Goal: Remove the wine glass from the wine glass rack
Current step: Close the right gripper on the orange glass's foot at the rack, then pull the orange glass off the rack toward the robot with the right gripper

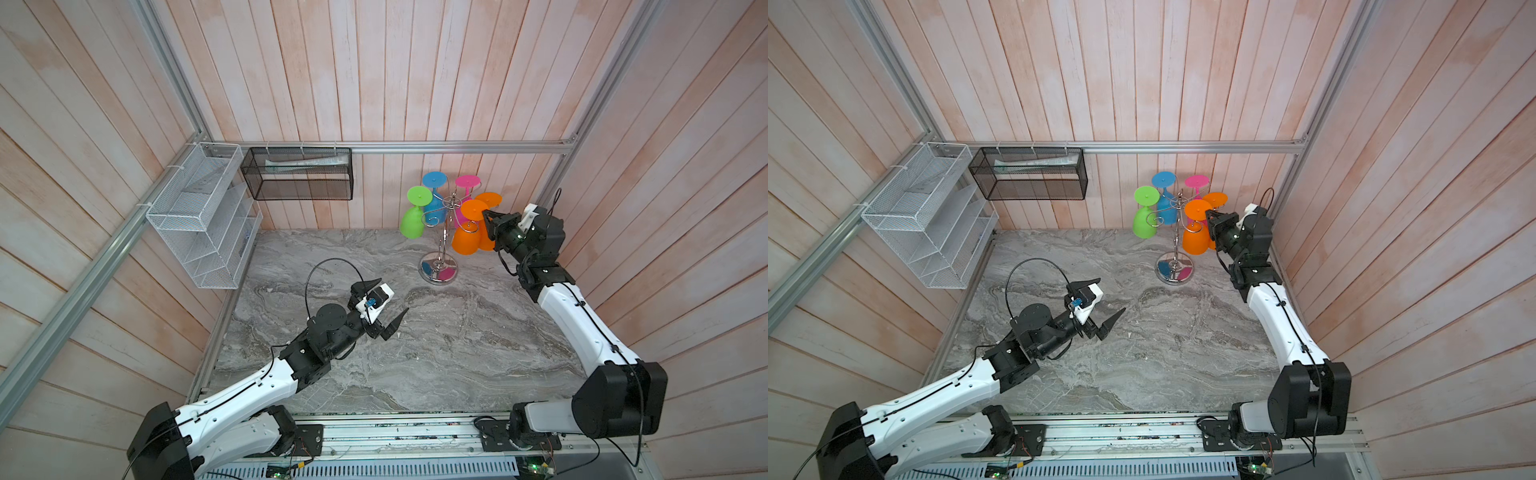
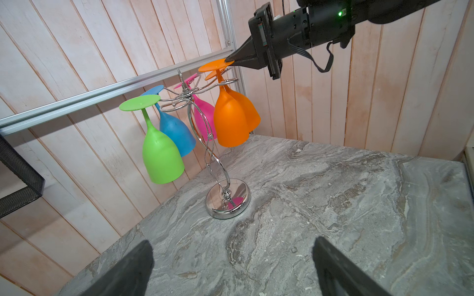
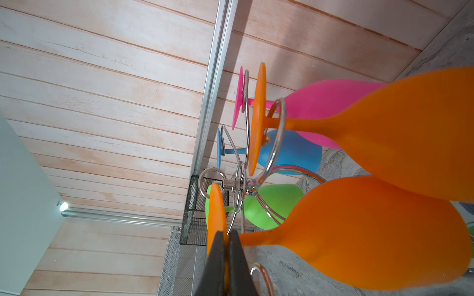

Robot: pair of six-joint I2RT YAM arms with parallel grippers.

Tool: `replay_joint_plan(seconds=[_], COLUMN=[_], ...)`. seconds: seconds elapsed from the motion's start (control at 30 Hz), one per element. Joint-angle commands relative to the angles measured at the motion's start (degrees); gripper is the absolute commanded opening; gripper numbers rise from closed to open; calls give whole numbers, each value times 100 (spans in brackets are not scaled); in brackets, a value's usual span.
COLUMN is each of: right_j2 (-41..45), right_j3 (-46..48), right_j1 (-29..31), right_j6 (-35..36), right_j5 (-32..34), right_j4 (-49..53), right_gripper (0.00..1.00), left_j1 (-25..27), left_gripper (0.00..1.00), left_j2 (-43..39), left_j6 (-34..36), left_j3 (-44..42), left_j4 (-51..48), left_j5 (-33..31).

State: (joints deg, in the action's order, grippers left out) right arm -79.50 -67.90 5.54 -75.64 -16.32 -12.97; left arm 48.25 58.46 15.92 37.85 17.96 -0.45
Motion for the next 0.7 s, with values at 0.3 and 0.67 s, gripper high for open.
replay_joint_plan(seconds=[0.3,0.67], right_j2=[685,1537], right_j3=[388,1084], right_j1=[-182,-324], right_j6=[13,178], right_j5=[336,314], right_j4=[93,368], right_gripper=[0,0], left_j1=[62,112], left_gripper=[99,99], left_j2=[78,131], left_j6=[78,78], left_j3=[-69,-67], left_j4=[-2,-15], left_j5=[-17,-17])
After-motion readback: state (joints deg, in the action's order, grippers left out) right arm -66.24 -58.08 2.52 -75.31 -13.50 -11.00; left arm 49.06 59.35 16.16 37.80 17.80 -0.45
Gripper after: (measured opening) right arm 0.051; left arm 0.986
